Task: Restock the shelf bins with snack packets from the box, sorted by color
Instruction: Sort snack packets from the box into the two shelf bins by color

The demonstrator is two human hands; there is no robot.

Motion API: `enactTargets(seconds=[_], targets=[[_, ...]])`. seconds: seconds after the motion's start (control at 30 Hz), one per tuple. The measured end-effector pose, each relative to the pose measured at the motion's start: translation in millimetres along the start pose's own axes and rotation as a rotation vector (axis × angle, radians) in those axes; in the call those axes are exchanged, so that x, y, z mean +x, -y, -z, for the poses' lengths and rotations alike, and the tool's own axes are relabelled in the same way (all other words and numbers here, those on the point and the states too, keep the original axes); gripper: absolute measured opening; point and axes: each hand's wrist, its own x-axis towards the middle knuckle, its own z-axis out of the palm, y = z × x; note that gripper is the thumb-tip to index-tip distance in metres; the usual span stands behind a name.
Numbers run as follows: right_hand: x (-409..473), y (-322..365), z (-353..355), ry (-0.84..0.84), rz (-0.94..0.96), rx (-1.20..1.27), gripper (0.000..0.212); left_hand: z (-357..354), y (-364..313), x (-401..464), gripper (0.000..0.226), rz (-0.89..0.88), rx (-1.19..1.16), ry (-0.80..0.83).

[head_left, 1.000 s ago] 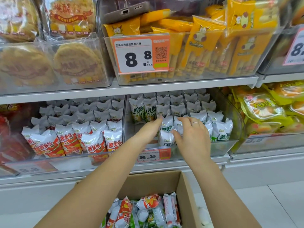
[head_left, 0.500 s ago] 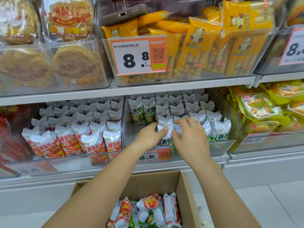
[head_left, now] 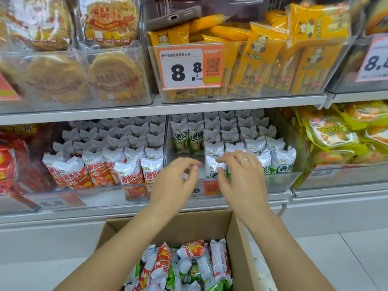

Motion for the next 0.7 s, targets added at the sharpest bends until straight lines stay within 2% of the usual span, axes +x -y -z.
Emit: enactTargets(seconds=[0.1, 0.23, 0.33, 0.37, 0.43, 0.5, 0.63, 0.7], targets=[[-20.8, 14.1, 1.5, 0.025, 0.038, 0.0, 0.028, 17.2, 14.7, -49.7, 0.024, -0.031, -0.008, 0.066], [-65.5, 38.9, -14.3, 0.144, 0.086, -0.063, 0.023, 17.9, 69.1, -119.4, 0.018, 0.217, 0.165, 0.26], [-114.2, 48.5, -44.6, 0.402, 0.22, -0.118, 0.008, 10.4, 122.2, -165.5, 0.018, 0.482, 0.316, 0.496], [-129.2, 50.0, -55.8, 0.539, 0.217, -0.165, 0.015, 9.5, 138.5, -178.6, 0.018, 0.568, 0.32, 0.567], [-150.9, 47.0, -73.2, 0.83, 0.113, -0.278, 0.027, 7.5, 165.5, -203.5, 0.021, 0.698, 0.272, 0.66], [-166.9, 37.7, -90.6, 1.044, -0.002, -0.345, 0.029, 2.5, 183.4, -225.6, 0.023, 0.777, 0.248, 0.707], [-196.9, 15.5, -118.5, 1.261, -0.199, -0.335, 0.034, -12.3, 205.2, -243.1, 0.013, 0.903, 0.272, 0.655], [-207.8, 8.5, -133.5, 1.344, -0.259, -0.296, 0.035, -23.3, 210.3, -239.8, 0.02, 0.909, 0.239, 0.606]])
